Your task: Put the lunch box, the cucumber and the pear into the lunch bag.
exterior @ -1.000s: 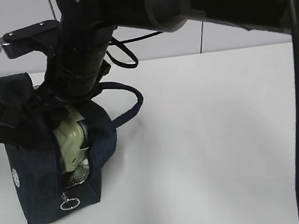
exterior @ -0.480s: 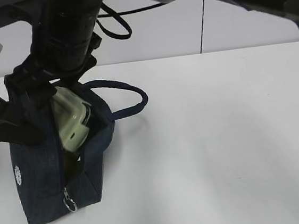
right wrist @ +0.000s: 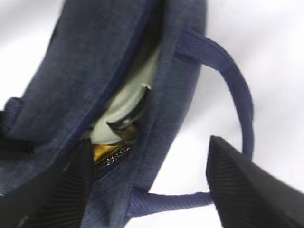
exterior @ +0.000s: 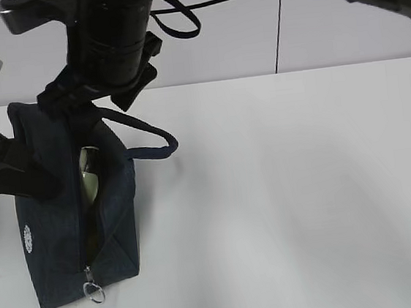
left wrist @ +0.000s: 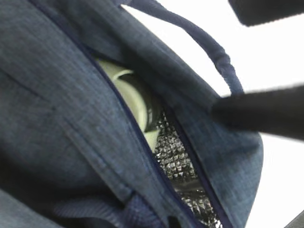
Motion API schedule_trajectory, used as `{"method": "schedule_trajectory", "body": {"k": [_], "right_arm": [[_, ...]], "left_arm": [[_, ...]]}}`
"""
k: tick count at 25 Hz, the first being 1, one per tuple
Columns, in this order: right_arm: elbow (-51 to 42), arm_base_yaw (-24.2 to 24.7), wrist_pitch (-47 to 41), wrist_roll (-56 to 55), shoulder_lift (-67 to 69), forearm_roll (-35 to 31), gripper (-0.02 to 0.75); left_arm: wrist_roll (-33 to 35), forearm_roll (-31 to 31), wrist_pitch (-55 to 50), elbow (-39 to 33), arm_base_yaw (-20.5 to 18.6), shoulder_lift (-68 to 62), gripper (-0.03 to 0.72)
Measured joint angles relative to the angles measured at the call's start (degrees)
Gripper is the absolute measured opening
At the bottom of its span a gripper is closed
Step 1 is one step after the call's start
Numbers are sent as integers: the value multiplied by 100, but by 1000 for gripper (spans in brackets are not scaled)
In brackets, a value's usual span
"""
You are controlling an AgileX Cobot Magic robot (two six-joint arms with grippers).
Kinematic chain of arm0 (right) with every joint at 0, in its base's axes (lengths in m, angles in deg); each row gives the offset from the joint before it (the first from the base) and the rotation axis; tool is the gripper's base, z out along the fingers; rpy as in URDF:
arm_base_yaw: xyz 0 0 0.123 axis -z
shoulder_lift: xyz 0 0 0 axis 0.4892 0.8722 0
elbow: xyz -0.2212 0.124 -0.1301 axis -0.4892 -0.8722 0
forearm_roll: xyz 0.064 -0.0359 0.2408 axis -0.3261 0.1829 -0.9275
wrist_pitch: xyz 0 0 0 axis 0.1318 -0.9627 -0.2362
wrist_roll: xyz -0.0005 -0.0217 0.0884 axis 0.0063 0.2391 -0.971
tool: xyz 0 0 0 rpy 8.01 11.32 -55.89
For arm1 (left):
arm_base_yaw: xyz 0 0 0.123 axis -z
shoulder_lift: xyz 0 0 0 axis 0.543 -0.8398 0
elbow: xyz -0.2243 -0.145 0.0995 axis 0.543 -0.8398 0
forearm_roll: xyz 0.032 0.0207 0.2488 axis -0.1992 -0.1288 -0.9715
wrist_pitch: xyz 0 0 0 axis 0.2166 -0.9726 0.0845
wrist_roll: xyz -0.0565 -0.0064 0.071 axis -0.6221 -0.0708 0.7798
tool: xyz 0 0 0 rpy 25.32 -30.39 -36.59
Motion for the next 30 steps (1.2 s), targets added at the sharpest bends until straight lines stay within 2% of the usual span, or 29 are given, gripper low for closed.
{"method": "schedule_trajectory", "body": {"k": [7, 18, 20, 24, 25, 27, 30], "right_arm": [[0, 536, 11, -3, 56, -661, 562], [9, 550, 180, 251, 459, -1285, 554], [9, 550, 180, 251, 543, -1264, 460], [9, 550, 177, 239, 594, -1254, 106], [9, 550, 167, 207, 594, -1254, 55], [9, 550, 127, 109, 594, -1163, 15], [9, 550, 76, -34, 594, -1003, 8]], "left_arm": [[0, 12, 0, 0, 0, 0, 1], [0, 7, 0, 0, 0, 0, 1], [0, -5, 0, 0, 0, 0, 1], [0, -5, 4, 0, 0, 0, 1], [0, -5, 17, 0, 0, 0, 1], [0, -18, 18, 12, 0, 0, 1], [-102, -111, 6, 146, 0, 0, 1]]}}
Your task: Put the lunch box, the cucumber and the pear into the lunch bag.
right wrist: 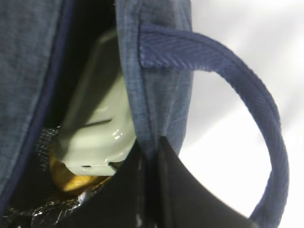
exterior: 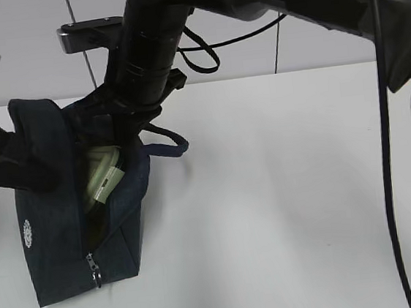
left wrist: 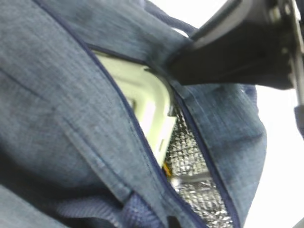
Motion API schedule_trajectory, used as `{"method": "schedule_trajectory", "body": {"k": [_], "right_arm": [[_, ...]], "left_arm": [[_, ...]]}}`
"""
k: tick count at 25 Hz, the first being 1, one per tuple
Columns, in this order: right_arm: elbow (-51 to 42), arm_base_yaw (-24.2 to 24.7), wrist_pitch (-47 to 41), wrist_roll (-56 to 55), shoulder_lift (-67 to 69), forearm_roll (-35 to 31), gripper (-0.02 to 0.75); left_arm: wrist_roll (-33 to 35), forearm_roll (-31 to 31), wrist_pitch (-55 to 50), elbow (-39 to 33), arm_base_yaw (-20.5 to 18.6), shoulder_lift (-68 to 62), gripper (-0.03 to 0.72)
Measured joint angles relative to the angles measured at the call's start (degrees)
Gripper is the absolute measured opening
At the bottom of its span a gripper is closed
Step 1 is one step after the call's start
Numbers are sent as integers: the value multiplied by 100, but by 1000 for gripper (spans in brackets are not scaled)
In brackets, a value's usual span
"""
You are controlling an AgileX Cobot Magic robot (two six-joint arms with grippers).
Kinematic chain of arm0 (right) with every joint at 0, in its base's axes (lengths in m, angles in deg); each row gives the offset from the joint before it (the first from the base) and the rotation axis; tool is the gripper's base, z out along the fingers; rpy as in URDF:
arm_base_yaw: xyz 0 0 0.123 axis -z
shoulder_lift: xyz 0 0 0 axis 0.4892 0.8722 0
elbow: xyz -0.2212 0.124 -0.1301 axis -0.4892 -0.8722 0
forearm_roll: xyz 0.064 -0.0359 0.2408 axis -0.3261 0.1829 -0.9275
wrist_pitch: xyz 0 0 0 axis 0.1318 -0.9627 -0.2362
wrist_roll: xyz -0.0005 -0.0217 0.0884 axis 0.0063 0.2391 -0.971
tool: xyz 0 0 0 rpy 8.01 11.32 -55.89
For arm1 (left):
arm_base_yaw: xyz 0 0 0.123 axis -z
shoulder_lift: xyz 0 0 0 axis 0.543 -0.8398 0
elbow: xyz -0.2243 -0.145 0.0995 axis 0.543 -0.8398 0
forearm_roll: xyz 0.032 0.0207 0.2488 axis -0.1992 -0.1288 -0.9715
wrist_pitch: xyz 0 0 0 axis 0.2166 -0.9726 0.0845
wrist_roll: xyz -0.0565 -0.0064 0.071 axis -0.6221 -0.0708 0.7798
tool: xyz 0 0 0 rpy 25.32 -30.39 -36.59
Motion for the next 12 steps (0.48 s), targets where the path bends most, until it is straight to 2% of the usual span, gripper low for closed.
{"method": "schedule_trajectory", "body": {"k": [4, 7, 12], "right_arm": [[-178, 4, -3, -100, -192, 169, 4], [-651, 4, 147, -198, -510, 297, 4], [-2152, 169, 1023, -275, -1366, 363, 3]], "left_arm": [[-271, -258, -78, 313, 0, -60, 1], [-348, -313, -196, 603, 0, -287, 1], [-353, -276, -308, 923, 11, -597, 1]]}}
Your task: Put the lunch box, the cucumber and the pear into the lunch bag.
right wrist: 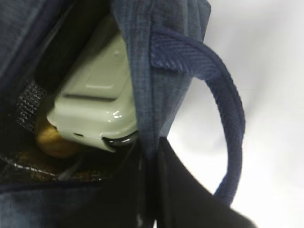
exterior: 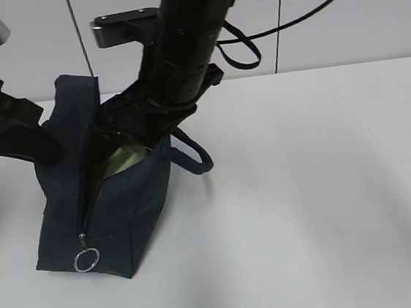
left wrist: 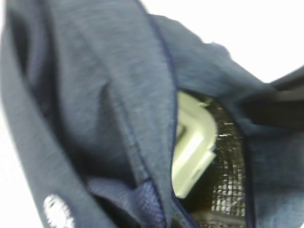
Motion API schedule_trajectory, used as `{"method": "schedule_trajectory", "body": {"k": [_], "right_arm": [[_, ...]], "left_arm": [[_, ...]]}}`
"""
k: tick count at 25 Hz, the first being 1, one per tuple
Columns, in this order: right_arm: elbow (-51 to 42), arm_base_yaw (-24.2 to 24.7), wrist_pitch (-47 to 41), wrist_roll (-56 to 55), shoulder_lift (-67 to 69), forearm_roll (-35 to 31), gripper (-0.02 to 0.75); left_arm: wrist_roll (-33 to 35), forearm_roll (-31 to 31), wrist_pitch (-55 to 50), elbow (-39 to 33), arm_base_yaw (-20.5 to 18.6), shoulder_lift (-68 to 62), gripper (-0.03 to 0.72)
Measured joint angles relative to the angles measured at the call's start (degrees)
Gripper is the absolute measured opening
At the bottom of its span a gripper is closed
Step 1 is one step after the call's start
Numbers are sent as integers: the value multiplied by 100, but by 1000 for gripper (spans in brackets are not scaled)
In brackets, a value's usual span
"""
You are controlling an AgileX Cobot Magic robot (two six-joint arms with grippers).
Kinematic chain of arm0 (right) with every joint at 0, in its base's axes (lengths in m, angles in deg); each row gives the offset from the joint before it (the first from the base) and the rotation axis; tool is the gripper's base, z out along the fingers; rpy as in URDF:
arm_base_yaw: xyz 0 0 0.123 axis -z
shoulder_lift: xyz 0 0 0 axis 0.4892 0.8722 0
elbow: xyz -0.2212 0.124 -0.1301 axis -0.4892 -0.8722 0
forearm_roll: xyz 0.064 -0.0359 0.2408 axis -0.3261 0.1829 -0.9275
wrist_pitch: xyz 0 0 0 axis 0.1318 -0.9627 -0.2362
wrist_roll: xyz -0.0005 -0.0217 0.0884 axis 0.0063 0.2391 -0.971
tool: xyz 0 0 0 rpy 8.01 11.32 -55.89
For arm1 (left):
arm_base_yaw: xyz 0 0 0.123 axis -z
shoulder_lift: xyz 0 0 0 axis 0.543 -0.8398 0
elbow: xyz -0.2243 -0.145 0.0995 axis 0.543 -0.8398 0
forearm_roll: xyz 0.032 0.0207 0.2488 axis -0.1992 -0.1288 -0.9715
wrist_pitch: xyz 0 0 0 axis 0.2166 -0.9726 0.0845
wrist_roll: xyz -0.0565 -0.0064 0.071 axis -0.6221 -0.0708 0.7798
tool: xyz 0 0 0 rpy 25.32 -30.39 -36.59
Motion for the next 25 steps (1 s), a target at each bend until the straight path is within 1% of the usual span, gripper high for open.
{"method": "schedule_trajectory", "body": {"k": [3, 7, 11, 15, 21, 23, 24, 25], "right_arm": [[-1227, 147, 603, 29, -756, -108, 3], [-2631, 188, 1321, 66, -1674, -119, 3], [-3422, 188, 1779, 75, -2242, -118, 3], [-3516, 202, 1871, 75, -2345, -61, 3], [-3516, 398, 1981, 75, -2345, -61, 9], [-3516, 423, 2025, 89, -2345, -61, 50], [-3516, 444, 2083, 117, -2345, -61, 104], [-3516, 437, 2140, 143, -2345, -85, 192]], "left_arm": [[-12, 13, 24, 139, 154, -204, 1], [-110, 13, 62, 485, 591, -572, 1], [-230, 7, 91, 727, 866, -799, 1], [-313, -11, 84, 883, 1022, -942, 1], [-326, -11, 69, 909, 1040, -1019, 5], [-337, -11, 69, 909, 1040, -1019, 43], [-337, -19, 68, 909, 1040, -1019, 82], [-337, -22, 62, 909, 1040, -1019, 123]]}}
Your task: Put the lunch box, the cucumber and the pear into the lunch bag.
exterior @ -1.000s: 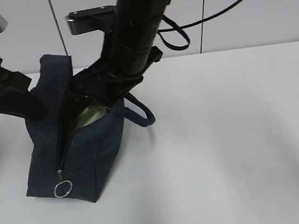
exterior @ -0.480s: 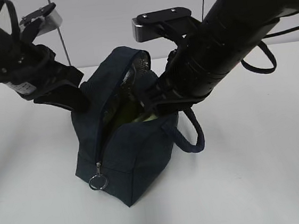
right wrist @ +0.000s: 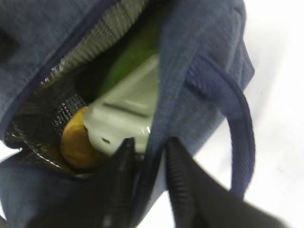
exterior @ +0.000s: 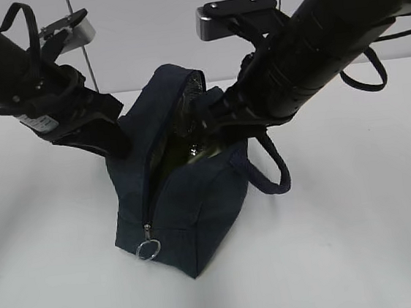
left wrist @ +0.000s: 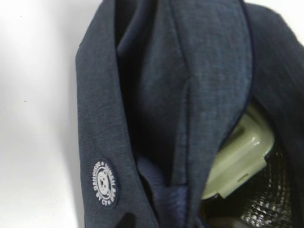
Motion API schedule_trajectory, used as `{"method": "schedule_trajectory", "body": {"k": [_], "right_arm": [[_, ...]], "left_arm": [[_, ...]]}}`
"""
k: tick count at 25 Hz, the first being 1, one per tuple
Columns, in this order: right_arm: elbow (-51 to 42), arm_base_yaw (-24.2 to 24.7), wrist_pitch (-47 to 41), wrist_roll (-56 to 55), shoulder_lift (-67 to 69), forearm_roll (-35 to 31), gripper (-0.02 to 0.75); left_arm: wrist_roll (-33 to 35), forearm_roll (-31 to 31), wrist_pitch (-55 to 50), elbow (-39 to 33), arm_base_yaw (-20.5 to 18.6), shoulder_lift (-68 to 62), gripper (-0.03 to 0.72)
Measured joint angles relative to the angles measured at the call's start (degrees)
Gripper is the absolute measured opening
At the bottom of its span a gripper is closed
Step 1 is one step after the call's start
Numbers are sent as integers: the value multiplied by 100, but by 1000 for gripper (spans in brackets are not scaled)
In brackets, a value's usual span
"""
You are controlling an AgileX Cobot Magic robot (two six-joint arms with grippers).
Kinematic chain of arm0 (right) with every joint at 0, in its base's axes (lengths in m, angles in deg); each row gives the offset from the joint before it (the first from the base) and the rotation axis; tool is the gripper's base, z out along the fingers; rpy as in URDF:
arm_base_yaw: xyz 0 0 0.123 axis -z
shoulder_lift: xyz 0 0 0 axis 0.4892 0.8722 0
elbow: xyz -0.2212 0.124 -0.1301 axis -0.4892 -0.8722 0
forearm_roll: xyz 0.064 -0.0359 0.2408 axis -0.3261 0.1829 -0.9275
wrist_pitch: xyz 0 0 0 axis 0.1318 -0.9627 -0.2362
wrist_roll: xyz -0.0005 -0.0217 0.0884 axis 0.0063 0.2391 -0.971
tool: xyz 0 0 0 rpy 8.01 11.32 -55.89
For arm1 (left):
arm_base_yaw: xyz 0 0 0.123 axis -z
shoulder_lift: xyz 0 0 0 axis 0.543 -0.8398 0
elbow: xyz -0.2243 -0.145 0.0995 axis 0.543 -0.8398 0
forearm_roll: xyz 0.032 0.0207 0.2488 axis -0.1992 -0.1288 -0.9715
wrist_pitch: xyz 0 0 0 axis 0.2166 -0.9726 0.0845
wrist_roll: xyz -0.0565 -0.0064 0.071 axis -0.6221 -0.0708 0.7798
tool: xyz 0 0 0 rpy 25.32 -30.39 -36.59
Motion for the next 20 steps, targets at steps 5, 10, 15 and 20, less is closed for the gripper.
{"method": "schedule_trajectory", "body": {"k": [5, 10, 15, 20], "right_arm": [[0, 0, 137, 93, -48, -36, 509], [0, 0, 235, 177, -266, -46, 557], [0, 0, 249, 224, -560, -46, 560], [0, 0, 249, 249, -810, -46, 561]], "left_arm": [[0, -21, 101, -59, 6, 212, 336], [0, -108, 442, -454, 6, 819, 365], [0, -161, 1152, -1158, 6, 1540, 369], [40, -169, 1824, -1814, 6, 2380, 368]]}}
